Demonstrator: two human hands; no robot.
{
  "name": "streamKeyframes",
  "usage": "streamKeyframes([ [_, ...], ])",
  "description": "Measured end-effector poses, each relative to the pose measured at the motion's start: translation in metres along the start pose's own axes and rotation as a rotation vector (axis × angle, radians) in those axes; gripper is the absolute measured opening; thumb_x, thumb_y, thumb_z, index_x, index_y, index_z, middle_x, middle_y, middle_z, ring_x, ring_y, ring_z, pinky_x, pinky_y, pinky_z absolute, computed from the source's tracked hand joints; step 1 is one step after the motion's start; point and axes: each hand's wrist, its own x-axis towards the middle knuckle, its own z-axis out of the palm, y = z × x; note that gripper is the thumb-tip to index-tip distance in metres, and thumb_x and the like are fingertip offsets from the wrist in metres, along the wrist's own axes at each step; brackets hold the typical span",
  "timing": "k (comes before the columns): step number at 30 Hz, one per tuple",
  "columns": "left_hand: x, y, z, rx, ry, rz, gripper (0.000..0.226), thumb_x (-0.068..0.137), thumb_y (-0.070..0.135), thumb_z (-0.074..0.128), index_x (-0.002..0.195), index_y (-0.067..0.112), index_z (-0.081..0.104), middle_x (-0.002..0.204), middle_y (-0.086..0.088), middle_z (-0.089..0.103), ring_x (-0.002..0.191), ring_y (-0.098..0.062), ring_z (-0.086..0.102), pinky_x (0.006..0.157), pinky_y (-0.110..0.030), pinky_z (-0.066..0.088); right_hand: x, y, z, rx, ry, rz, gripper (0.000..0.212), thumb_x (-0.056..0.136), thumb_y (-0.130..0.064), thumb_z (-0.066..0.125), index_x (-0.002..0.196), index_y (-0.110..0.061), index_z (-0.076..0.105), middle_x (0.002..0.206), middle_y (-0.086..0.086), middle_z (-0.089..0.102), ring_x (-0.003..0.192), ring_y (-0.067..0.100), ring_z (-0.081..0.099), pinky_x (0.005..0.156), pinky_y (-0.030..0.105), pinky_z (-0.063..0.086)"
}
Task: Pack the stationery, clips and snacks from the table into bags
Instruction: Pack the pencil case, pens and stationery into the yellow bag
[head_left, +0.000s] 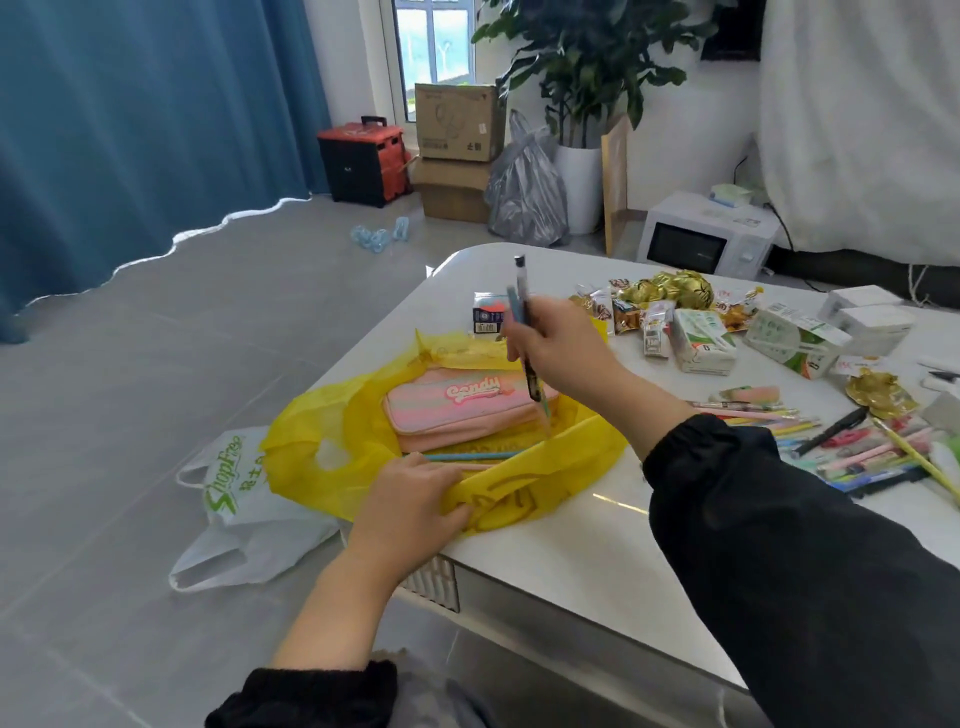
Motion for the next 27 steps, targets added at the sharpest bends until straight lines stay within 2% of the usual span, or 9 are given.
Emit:
streamKeyframes([
  [5, -0.006, -0.01, -0.008, 0.008, 0.065, -0.008, 0.036, 0.068, 0.049, 0.054, 0.076, 0.02, 0.073, 0.072, 0.004, 0.07, 0.074, -0.019, 0.063, 0.068, -0.035, 0.052, 0.002, -0.007, 0.041, -0.432, -0.531, -0.079, 0.013, 0.094, -0.02, 0.05, 0.084, -0.015, 0.055, 0.077, 0.002, 0.057, 0.073, 0.024, 0.053, 0.056, 0.03, 0.038],
  [8, -0.01, -0.014, -0.01, 0.047, 0.098, -0.024, 0.036, 0.068, 0.051, 0.054, 0.07, 0.019, 0.071, 0.07, 0.005, 0.069, 0.072, -0.018, 0.062, 0.068, -0.03, 0.049, -0.004, -0.002, 0.058, -0.698, -0.738, -0.103, 0.021, 0.091, -0.009, 0.048, 0.07, -0.012, 0.047, 0.067, 0.001, 0.044, 0.071, 0.026, 0.046, 0.047, 0.025, 0.027],
  [10, -0.011, -0.014, -0.012, 0.07, 0.113, -0.033, 0.035, 0.069, 0.051, 0.052, 0.067, 0.02, 0.069, 0.068, 0.006, 0.068, 0.069, -0.017, 0.062, 0.065, -0.028, 0.049, -0.007, 0.004, 0.061, -0.821, -0.817, -0.068, 0.013, 0.09, -0.004, 0.046, 0.081, -0.008, 0.055, 0.08, 0.009, 0.054, 0.077, 0.027, 0.049, 0.051, 0.028, 0.031],
  [12, -0.011, -0.013, -0.012, 0.072, 0.126, -0.027, 0.032, 0.069, 0.047, 0.051, 0.064, 0.02, 0.067, 0.067, 0.007, 0.068, 0.065, -0.018, 0.061, 0.062, -0.026, 0.049, -0.011, 0.01, 0.061, -0.898, -0.844, -0.019, 0.019, 0.091, -0.005, 0.047, 0.106, -0.005, 0.06, 0.102, 0.012, 0.059, 0.084, 0.029, 0.052, 0.061, 0.027, 0.037],
  [14, -0.01, -0.013, -0.011, 0.056, 0.11, -0.036, 0.028, 0.07, 0.042, 0.053, 0.063, 0.019, 0.065, 0.065, 0.006, 0.066, 0.064, -0.019, 0.06, 0.06, -0.028, 0.05, -0.014, 0.012, 0.058, -0.93, -0.825, -0.001, 0.025, 0.092, -0.004, 0.045, 0.114, -0.006, 0.058, 0.11, 0.013, 0.059, 0.084, 0.029, 0.052, 0.064, 0.029, 0.039],
  [18, -0.008, -0.014, -0.008, 0.052, 0.076, -0.056, 0.016, 0.07, 0.033, 0.061, 0.065, 0.019, 0.065, 0.065, 0.003, 0.066, 0.066, -0.022, 0.061, 0.06, -0.033, 0.05, -0.017, 0.017, 0.061, -0.962, -0.705, -0.081, 0.026, 0.092, 0.0, 0.042, 0.11, -0.009, 0.059, 0.106, 0.01, 0.06, 0.089, 0.027, 0.056, 0.063, 0.029, 0.039],
  [22, -0.007, -0.011, -0.01, 0.074, 0.072, -0.045, 0.035, 0.074, 0.045, 0.048, 0.076, 0.018, 0.072, 0.072, 0.004, 0.069, 0.071, -0.019, 0.062, 0.063, -0.032, 0.051, -0.021, 0.028, 0.059, -0.808, -0.684, -0.101, 0.021, 0.09, -0.022, 0.053, 0.105, -0.014, 0.066, 0.099, 0.005, 0.065, 0.081, 0.025, 0.057, 0.064, 0.029, 0.045],
  [25, -0.005, -0.01, -0.01, 0.105, 0.048, -0.058, 0.043, 0.076, 0.049, 0.045, 0.086, 0.019, 0.073, 0.081, 0.005, 0.07, 0.078, -0.018, 0.061, 0.068, -0.032, 0.049, -0.025, 0.037, 0.048, -0.603, -0.625, -0.001, 0.022, 0.087, -0.021, 0.055, 0.101, -0.016, 0.071, 0.097, 0.003, 0.069, 0.084, 0.023, 0.061, 0.076, 0.033, 0.053],
  [27, -0.002, -0.008, -0.009, 0.136, 0.037, -0.065, 0.045, 0.077, 0.05, 0.042, 0.091, 0.02, 0.073, 0.086, 0.004, 0.069, 0.083, -0.019, 0.061, 0.071, -0.033, 0.048, -0.03, 0.039, 0.044, -0.65, -0.666, 0.011, 0.024, 0.088, -0.02, 0.051, 0.1, -0.018, 0.072, 0.094, 0.002, 0.069, 0.081, 0.023, 0.061, 0.075, 0.034, 0.055],
])
